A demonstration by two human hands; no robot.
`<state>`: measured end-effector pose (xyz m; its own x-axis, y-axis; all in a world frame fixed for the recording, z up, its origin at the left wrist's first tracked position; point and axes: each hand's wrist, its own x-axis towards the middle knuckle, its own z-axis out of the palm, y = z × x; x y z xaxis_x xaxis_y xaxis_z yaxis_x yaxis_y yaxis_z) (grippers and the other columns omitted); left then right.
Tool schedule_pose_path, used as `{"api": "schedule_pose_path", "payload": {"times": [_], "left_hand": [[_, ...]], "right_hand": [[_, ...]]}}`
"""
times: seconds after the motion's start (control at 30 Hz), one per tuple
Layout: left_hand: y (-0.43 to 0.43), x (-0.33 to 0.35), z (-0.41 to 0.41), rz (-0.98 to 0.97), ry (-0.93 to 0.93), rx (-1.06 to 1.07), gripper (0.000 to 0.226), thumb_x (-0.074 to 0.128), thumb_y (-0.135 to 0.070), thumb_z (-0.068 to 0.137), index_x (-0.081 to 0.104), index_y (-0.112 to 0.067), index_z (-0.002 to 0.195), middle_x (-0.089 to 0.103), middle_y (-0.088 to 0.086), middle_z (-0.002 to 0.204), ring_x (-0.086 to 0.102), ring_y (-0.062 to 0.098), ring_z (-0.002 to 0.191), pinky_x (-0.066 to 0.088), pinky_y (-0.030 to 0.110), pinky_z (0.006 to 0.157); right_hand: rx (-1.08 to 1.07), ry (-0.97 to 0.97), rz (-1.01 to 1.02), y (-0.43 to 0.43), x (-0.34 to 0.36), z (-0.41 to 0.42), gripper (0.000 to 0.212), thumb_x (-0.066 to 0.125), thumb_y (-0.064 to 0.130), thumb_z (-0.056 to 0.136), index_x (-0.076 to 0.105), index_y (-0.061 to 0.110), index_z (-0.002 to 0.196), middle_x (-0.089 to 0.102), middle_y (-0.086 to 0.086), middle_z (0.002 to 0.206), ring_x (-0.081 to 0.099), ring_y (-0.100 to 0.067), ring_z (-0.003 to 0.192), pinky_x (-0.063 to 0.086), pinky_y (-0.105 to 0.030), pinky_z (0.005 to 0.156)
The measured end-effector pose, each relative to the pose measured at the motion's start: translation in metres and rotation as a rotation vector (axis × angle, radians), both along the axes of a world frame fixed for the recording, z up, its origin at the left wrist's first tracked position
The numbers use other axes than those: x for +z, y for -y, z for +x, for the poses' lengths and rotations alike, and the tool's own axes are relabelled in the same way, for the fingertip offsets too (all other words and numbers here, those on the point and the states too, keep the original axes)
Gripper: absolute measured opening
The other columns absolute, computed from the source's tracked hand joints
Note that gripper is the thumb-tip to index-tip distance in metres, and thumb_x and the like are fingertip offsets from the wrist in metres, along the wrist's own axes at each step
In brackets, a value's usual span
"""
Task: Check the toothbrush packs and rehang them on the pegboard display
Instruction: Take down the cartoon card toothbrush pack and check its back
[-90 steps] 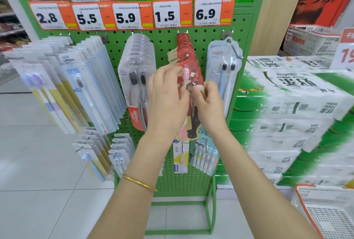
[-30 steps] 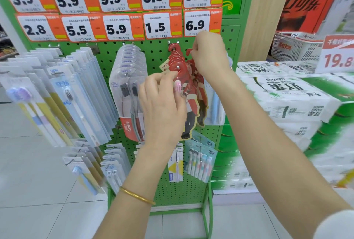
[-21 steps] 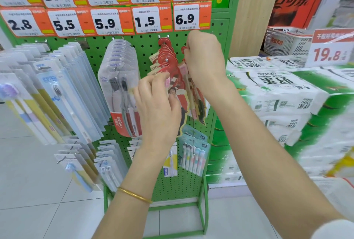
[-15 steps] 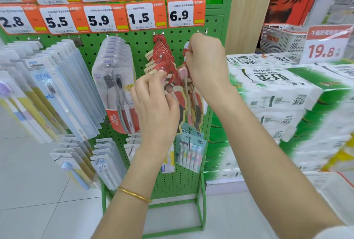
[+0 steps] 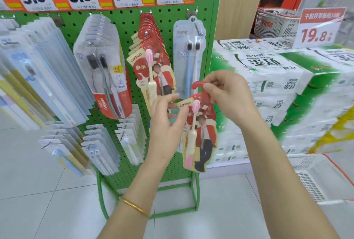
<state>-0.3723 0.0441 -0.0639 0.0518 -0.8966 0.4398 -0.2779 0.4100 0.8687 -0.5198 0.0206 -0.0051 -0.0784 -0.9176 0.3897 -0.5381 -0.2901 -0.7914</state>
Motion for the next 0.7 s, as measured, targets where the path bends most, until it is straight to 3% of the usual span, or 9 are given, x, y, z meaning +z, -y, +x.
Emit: {"api": "schedule_pose_path", "payload": {"times": [0.1,0.17,0.23,0.27,0.37,0.5,0.6,0.7], "left_hand": [[-0.002,-0.01,0.0,0.204,-0.089,-0.121,0.045,0.065,-0.05,0.08,0.055,-0.03,0.119,0.056,-0.014,0.12,0.051,-0.002,0.113,0.044,0.016,0.089],[-0.003,-0.017,0.002,0.256,-0.103,-0.134,0.051,0.069,-0.054,0.075,0.058,-0.031,0.119,0.057,-0.015,0.12,0.053,0.001,0.114,0.045,0.014,0.086],[-0.005,-0.021,0.003,0.28,-0.039,-0.12,0.044,0.069,-0.051,0.077,0.061,-0.033,0.116,0.058,-0.017,0.116,0.053,0.004,0.113,0.045,0.02,0.088],[-0.005,-0.022,0.003,0.305,-0.037,-0.124,0.037,0.069,-0.045,0.079,0.063,-0.03,0.113,0.061,-0.017,0.108,0.057,0.003,0.108,0.045,0.019,0.085],[-0.008,-0.021,0.002,0.395,-0.164,-0.204,0.015,0.067,-0.025,0.086,0.064,-0.016,0.097,0.069,-0.011,0.077,0.063,0.0,0.066,0.043,0.012,0.057],[-0.004,-0.029,0.002,0.386,-0.208,-0.121,0.019,0.068,-0.033,0.086,0.063,-0.017,0.093,0.069,0.009,0.086,0.064,0.015,0.068,0.052,0.033,0.065],[0.001,-0.034,0.003,0.405,-0.319,-0.06,0.021,0.064,-0.029,0.089,0.06,-0.009,0.094,0.065,0.013,0.078,0.061,0.018,0.06,0.052,0.032,0.06],[0.0,-0.038,-0.001,0.415,-0.401,-0.083,0.031,0.061,-0.025,0.092,0.054,0.001,0.106,0.062,0.014,0.073,0.057,0.016,0.049,0.05,0.025,0.049]], "right_hand": [[0.072,0.085,0.077,-0.004,-0.014,-0.005,0.018,0.057,0.002,0.089,0.06,0.017,0.079,0.055,0.003,0.063,0.047,-0.005,0.046,0.038,-0.021,0.052],[0.092,0.083,0.108,-0.005,-0.023,-0.005,0.012,0.058,0.003,0.089,0.062,0.013,0.083,0.055,0.002,0.064,0.047,-0.007,0.049,0.038,-0.021,0.053],[0.132,0.111,0.134,-0.007,-0.032,-0.003,0.012,0.058,0.003,0.09,0.063,0.012,0.083,0.055,0.002,0.063,0.045,-0.007,0.049,0.037,-0.021,0.051],[0.157,0.15,0.151,-0.007,-0.036,-0.001,0.014,0.057,0.002,0.09,0.062,0.013,0.082,0.054,0.002,0.062,0.044,-0.005,0.047,0.036,-0.019,0.05],[0.169,0.272,0.184,-0.009,-0.049,0.004,0.019,0.057,0.002,0.091,0.063,0.016,0.079,0.053,0.008,0.054,0.041,-0.004,0.044,0.034,-0.015,0.045],[0.113,0.317,0.203,-0.014,-0.078,0.005,0.016,0.056,0.015,0.094,0.062,0.019,0.08,0.057,0.014,0.057,0.043,0.001,0.045,0.034,-0.013,0.047],[0.157,0.204,0.286,-0.026,-0.106,0.008,0.018,0.053,0.022,0.096,0.062,0.024,0.08,0.058,0.02,0.062,0.049,0.005,0.055,0.037,-0.017,0.057],[0.147,0.284,0.277,-0.032,-0.124,0.014,0.015,0.053,0.016,0.096,0.062,0.02,0.085,0.062,0.004,0.072,0.054,-0.009,0.064,0.044,-0.029,0.062]]}}
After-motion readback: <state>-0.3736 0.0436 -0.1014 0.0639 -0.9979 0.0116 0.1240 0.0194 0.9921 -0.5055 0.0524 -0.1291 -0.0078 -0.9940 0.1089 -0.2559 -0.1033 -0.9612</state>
